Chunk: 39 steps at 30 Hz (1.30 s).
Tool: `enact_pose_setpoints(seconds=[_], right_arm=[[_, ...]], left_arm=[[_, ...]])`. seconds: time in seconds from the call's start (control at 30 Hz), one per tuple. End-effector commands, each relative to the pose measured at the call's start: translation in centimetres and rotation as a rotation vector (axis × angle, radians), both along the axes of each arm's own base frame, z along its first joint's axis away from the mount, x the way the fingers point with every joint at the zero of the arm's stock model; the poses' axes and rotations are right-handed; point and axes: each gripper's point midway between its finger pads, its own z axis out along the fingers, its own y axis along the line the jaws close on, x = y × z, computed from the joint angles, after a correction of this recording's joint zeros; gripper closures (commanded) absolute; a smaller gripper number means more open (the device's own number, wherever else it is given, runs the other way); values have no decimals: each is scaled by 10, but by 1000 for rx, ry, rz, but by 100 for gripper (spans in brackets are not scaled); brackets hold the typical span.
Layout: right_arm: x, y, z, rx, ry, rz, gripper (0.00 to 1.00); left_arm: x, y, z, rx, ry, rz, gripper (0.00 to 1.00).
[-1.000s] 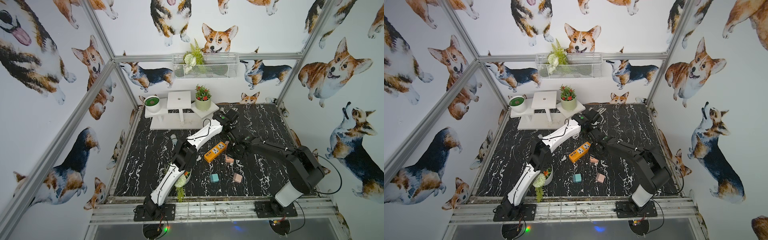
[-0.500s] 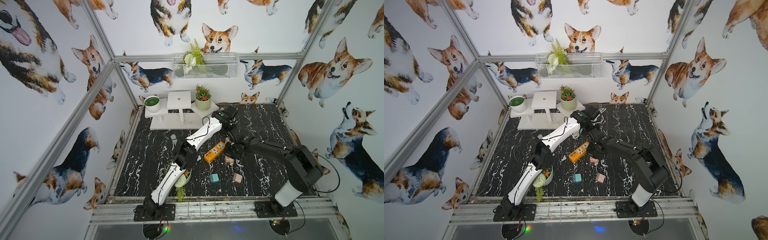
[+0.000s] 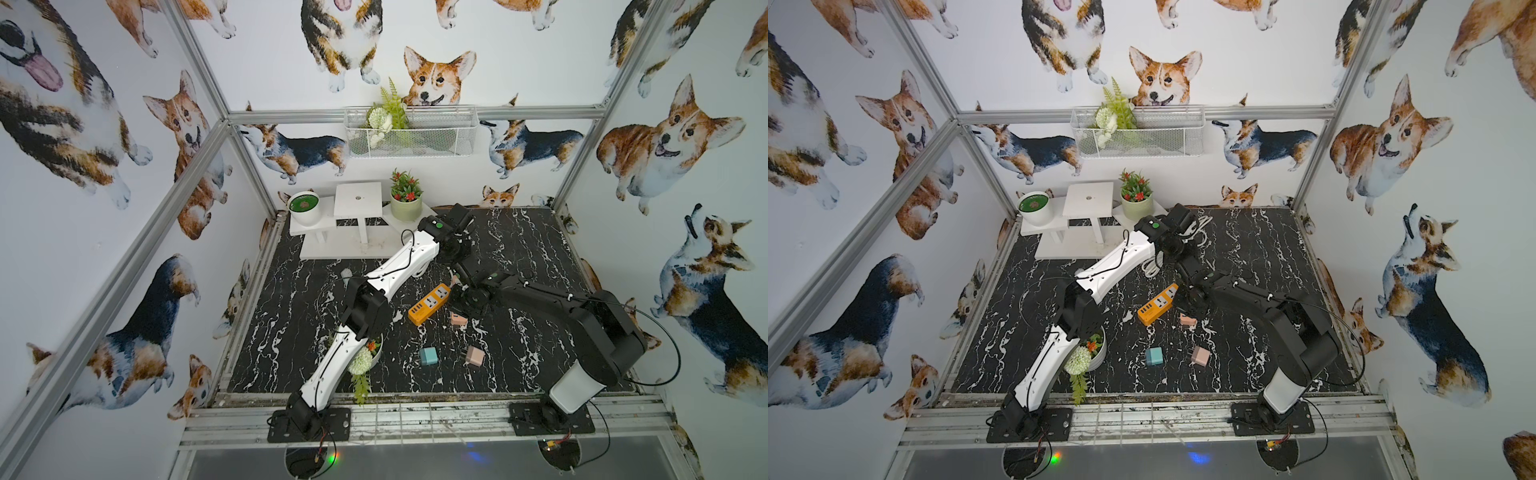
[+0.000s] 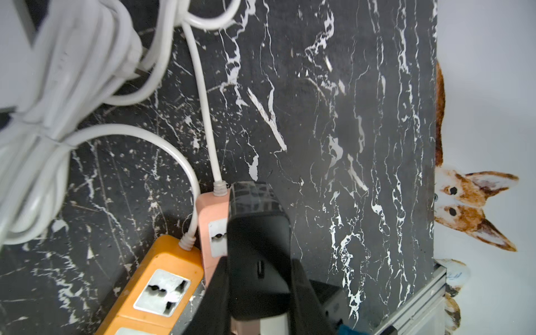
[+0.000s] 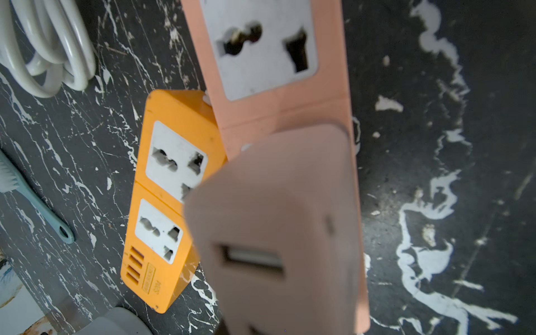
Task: Pull the plug off the socket
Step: Remove the plug from the socket, then place the plug at the center of the board.
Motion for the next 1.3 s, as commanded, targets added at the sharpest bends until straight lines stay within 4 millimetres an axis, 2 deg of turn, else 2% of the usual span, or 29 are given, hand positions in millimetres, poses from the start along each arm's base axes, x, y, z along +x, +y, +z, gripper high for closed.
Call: enact_pose_setpoints(seconds=[0.0, 0.23, 0.4, 0.57, 0.7, 0.93, 1.1, 1.23, 1.27], right_arm=[[-35, -41, -11, -198, 134, 15, 84], [-10, -25, 27, -145, 32, 27, 83], [-1, -17, 49, -101, -13, 18, 82], [3, -13, 66, -73, -48, 31, 82], [2, -9, 81, -37, -79, 53, 81], [-5, -8, 94, 3, -95, 78, 80], [-11, -14, 96, 0, -100, 75, 80], [-14, -16, 97, 0, -100, 76, 80], [-14, -16, 98, 2, -100, 76, 80]], left_arm=[[8, 23, 11, 38, -25, 36, 100], [11, 65, 27, 66, -56, 84, 100], [3, 97, 29, 103, -44, 105, 100], [-11, 133, 10, 78, 20, 138, 100], [-17, 153, -4, -6, 52, 150, 100], [-30, 192, -47, -105, 139, 212, 100], [-38, 207, -75, -110, 167, 214, 100], [-40, 214, -89, -105, 177, 222, 100], [-41, 217, -96, -120, 186, 230, 96]])
